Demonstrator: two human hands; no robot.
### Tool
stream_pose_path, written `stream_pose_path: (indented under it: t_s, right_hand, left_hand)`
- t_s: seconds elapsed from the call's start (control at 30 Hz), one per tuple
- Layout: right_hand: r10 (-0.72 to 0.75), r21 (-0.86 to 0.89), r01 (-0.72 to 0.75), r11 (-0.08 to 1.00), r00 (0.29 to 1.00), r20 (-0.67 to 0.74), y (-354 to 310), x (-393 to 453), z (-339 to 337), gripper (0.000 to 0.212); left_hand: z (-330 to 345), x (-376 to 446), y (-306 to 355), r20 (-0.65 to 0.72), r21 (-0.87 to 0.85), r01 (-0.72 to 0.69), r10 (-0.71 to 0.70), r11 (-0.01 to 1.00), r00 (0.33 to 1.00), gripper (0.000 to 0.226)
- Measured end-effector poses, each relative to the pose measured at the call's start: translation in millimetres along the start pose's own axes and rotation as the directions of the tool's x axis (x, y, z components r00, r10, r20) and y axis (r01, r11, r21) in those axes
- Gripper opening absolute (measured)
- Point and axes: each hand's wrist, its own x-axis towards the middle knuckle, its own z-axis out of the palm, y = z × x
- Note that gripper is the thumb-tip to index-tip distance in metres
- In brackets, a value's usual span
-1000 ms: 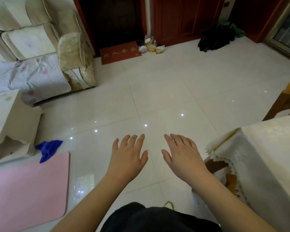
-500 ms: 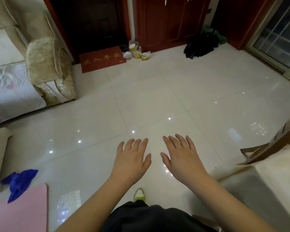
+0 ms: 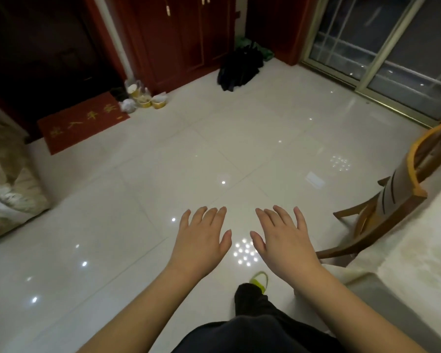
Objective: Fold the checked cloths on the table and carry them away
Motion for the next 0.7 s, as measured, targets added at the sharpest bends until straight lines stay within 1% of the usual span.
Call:
stream_pose_path:
  t_s: [0.07,0.13,0.23,0.37,0.43,0.47,0.57,0.7]
  right_hand:
    - [0.041,0.019,-0.041,0.999,0.999,0.003,19,25,1,0.060]
    - [0.075,0.027,-0.075,0.997,0.997,0.000,41,52,0,0.059]
    - [0.117,0.069,-0.119,0.990,0.992,0.037,72,89,-10,0.060]
    - [0.145,0.096,-0.144,0.985,0.989,-0.008,115,135,-21,0.062]
    - [0.142,0.118,-0.146,0.982,0.989,0.042,136,157,-31,0.058]
    - [0.148,0.123,-0.154,0.980,0.988,0.054,144,166,-36,0.057]
    - [0.230,0.163,-0.233,0.959,0.973,0.034,165,192,-46,0.057]
    - [0.293,0.186,-0.300,0.936,0.954,0.065,184,232,-49,0.056]
  left_hand:
    - [4,38,7,-0.017,0.028,-0.040,0.041,0.999,0.999,0.059]
    - [5,75,16,-0.004,0.044,-0.068,0.068,0.997,0.998,0.059]
    - [-1,131,32,0.002,0.072,-0.113,0.113,0.991,0.994,0.058]
    - [-13,198,57,-0.041,0.094,-0.179,0.184,0.979,0.982,0.056]
    - [-18,230,67,-0.041,0.105,-0.211,0.216,0.972,0.976,0.056]
    - [-20,244,71,-0.043,0.108,-0.223,0.228,0.969,0.973,0.055]
    - [-24,283,79,-0.037,0.097,-0.242,0.247,0.965,0.968,0.053]
    - [-20,347,83,-0.023,0.077,-0.279,0.281,0.957,0.959,0.053]
